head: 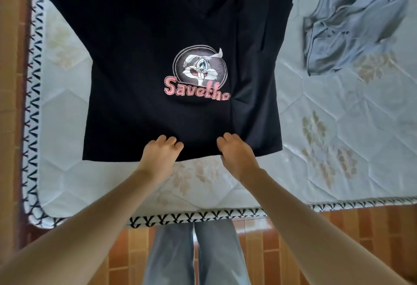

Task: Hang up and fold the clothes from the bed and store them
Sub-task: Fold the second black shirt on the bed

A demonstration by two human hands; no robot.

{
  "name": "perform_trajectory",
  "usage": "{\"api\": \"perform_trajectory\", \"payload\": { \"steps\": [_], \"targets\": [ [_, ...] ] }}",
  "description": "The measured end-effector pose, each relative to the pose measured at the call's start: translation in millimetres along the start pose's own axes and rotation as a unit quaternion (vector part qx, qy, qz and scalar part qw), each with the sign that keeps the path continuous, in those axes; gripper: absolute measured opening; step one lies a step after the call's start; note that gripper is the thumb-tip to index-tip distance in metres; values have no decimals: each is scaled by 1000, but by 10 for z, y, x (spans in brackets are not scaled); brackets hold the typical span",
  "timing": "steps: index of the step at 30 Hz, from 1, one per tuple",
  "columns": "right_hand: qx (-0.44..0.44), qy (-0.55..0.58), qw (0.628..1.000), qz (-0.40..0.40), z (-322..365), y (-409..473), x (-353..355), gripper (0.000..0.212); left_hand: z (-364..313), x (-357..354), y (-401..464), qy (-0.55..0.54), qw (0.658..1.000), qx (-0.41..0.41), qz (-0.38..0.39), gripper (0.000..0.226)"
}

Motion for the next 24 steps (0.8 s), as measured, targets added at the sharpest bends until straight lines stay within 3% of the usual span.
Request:
{"api": "perform_trajectory", "payload": {
  "steps": [2, 6, 10, 13, 17, 20, 22, 24],
  "targets": [
    [-3, 11, 1000, 23, 109, -171, -81, 23, -63, -30, -170, -12, 1000, 1, 23, 42],
    [15, 9, 1000, 24, 344, -480, -292, 47, -201, -162, -549, -14, 998, 13, 53, 43],
    [20, 63, 992, 109, 354, -657, -385, 27, -291, -221, -760, -30, 994, 26, 100, 44],
    [0, 143, 990, 7, 207, -635, -192, 45, -337, -100, -703, -52, 993, 22, 100, 40],
    [-47, 139, 981, -130, -293, -392, 130, 51, -464, 103, -295, -59, 997, 6, 57, 49],
    [-97, 147, 977, -122, -747, -115, 329, 55, -658, 182, 231, -61, 998, 6, 30, 53],
    [-126, 169, 974, -84, -1035, 55, 393, 59, -794, 243, 614, -74, 997, 15, 15, 43],
    [-151, 196, 964, -98, -1302, 214, 515, 64, -916, 328, 953, -85, 996, 23, -7, 30]
  ]
}}
Point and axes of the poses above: each hand's wrist, its own y-axis towards the middle knuckle, its own x-axis out of the back of the hand, z = x × y, the point moved 5 cm from there along y, towards the middle knuckle, and after that the axes turned 5 degrees about x, right-handed, at the moved point
